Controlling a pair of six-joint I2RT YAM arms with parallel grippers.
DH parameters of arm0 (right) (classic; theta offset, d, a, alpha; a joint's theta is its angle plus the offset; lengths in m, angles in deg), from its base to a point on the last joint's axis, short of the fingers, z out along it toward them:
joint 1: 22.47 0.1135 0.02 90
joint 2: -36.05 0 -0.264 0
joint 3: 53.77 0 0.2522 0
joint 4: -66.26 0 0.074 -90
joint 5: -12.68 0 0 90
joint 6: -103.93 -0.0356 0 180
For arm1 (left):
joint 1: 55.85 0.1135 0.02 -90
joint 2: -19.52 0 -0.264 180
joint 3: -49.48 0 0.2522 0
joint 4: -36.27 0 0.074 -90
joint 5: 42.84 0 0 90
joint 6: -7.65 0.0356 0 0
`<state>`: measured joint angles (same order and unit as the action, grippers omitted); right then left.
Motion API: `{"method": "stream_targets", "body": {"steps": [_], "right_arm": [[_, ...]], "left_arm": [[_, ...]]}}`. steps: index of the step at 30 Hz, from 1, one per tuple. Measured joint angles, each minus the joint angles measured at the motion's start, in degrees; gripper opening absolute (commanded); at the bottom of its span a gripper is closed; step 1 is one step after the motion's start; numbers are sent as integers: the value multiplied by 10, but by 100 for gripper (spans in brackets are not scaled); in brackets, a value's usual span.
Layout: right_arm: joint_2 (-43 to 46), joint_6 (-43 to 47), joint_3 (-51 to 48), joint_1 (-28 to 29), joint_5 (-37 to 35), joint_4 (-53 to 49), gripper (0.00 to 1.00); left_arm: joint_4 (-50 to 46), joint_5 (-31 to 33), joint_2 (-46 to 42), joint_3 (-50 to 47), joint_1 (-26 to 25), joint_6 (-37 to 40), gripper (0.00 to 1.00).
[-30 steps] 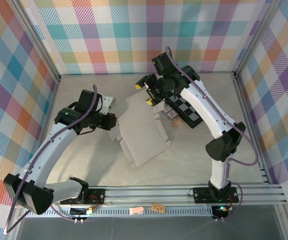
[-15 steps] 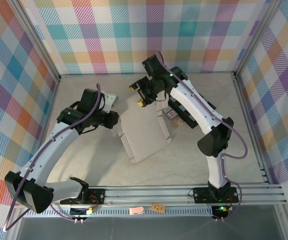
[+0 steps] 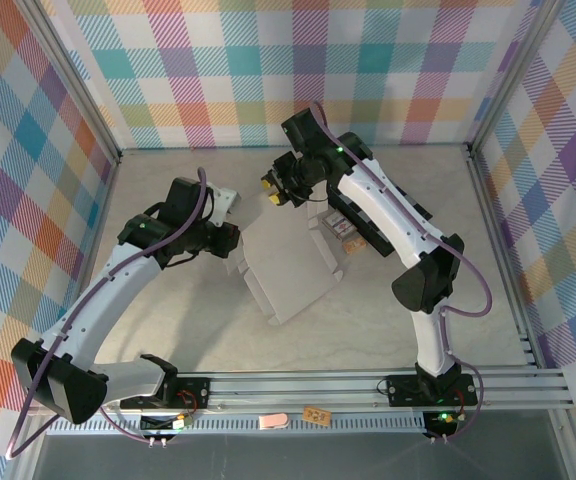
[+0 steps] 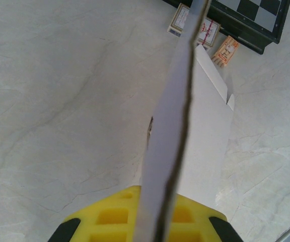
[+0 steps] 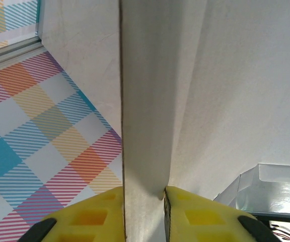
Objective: Fold the paper box
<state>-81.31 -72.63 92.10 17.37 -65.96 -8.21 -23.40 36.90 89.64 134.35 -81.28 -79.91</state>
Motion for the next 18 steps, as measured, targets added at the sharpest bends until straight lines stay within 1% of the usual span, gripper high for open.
{"method": "stream_targets", "body": {"steps": [10, 18], "right_arm": [[0, 0, -3, 0, 0, 4, 24], [0, 0, -5, 0, -10, 6, 19]], "left_arm": [[0, 5, 0, -1, 0, 0, 0], [0, 5, 0, -1, 0, 0, 0]]}}
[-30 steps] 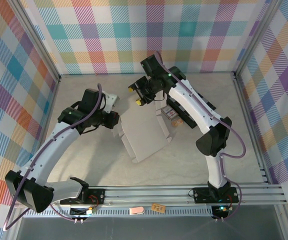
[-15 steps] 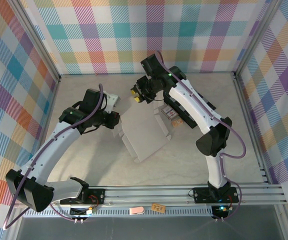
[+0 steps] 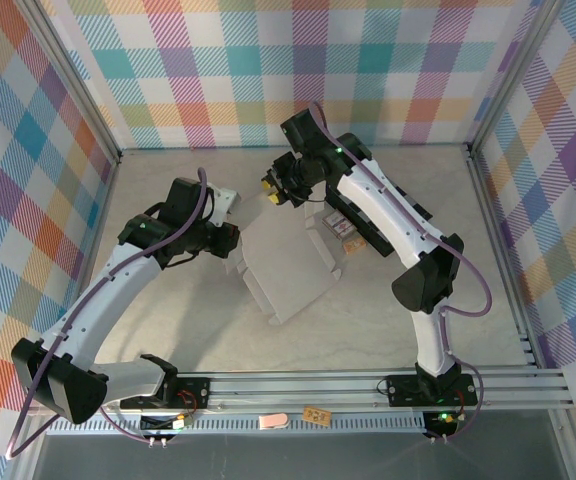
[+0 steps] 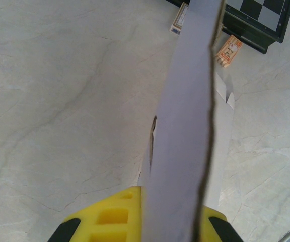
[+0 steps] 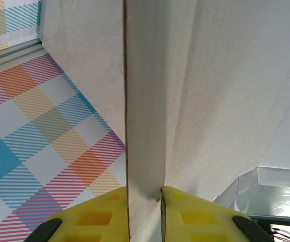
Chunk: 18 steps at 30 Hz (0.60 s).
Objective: Fold the paper box
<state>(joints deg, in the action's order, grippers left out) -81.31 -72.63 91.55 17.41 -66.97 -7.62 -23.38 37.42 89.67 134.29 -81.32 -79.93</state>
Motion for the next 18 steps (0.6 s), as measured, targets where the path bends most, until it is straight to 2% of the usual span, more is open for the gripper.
{"method": "stream_targets", "body": {"steps": [6, 11, 18], "right_arm": [[-2, 0, 0, 2, -14, -5, 17], [-6, 0, 0, 3, -21, -11, 20], [-16, 0, 8, 3, -25, -22, 16]], "left_arm": [[0, 0, 5, 0, 0, 0, 0], [-1, 3, 10, 0, -2, 0, 0], [-7, 23, 14, 0, -16, 17, 0]]}}
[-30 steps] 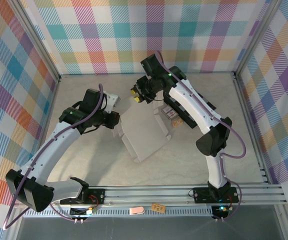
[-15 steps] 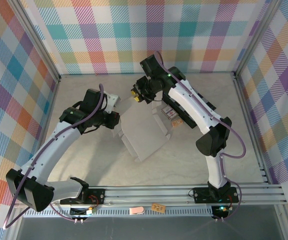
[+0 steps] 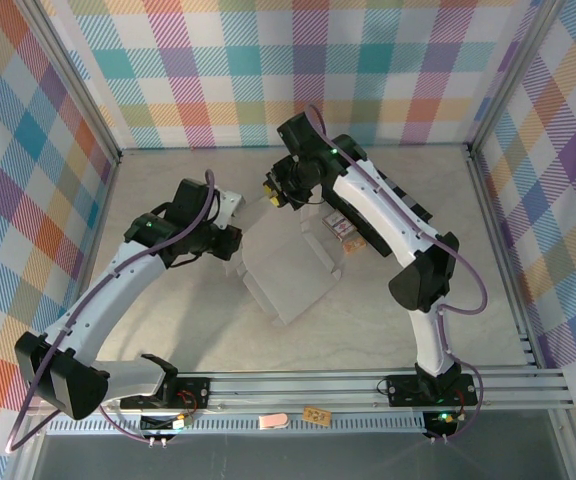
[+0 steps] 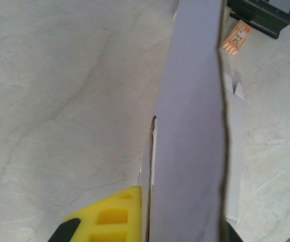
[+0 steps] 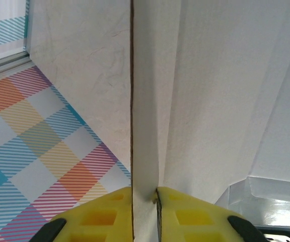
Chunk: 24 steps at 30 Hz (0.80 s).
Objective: Fold the paper box
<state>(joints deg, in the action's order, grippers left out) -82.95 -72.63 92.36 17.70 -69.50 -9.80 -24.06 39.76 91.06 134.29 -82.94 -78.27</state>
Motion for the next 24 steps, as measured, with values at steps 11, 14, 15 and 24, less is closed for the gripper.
{"method": "stream_targets", "body": {"steps": [11, 14, 15, 24], "right_arm": [[-13, 0, 12, 0, -6, -21, 19], [-15, 0, 12, 0, -6, -22, 17], [-15, 0, 12, 0, -7, -23, 14], [-16, -2, 11, 0, -7, -24, 0]], "left_arm": [[-1, 25, 6, 0, -8, 19, 0], [-1, 26, 8, 0, -9, 22, 0], [-2, 27, 9, 0, -9, 24, 0], [-1, 31, 9, 0, -10, 16, 17]]}}
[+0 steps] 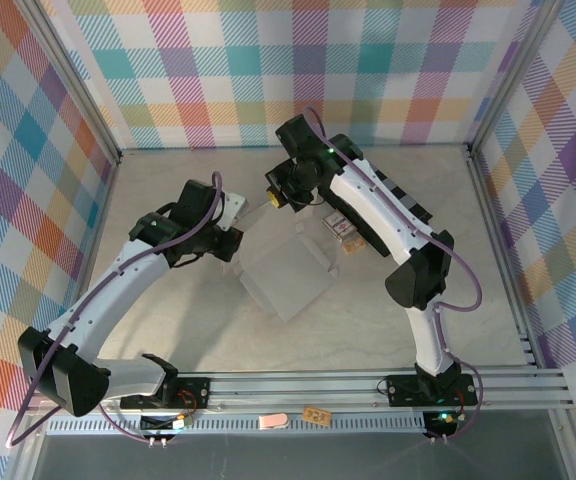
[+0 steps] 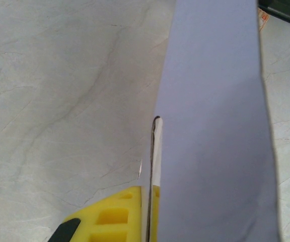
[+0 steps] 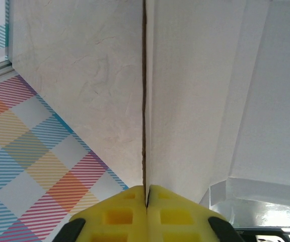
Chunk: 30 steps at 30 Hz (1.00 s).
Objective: Fold the paper box
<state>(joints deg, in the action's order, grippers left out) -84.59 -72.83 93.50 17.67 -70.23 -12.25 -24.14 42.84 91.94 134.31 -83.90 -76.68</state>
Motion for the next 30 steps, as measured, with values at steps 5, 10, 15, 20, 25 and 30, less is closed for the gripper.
{"method": "stream_targets", "body": {"steps": [5, 10, 15, 20, 25, 30], "right_arm": [[15, -2, -63, 0, -7, 36, 0], [41, -16, -171, -7, -11, 107, 0], [46, -28, -173, -16, -11, 140, 0], [49, -38, -172, -17, -10, 156, 0], [49, -42, -168, -18, -5, 158, 0], [49, -43, -167, -18, -4, 158, 0]], "left_arm": [[39, -8, -6, 0, 1, -71, 43], [77, -38, -52, 0, 5, -237, 42], [72, -66, -83, 31, 18, -444, 39], [25, -77, -50, 94, 33, -527, 40], [14, -84, 2, 112, 48, -533, 40], [37, -94, 43, 108, 50, -547, 39]]}}
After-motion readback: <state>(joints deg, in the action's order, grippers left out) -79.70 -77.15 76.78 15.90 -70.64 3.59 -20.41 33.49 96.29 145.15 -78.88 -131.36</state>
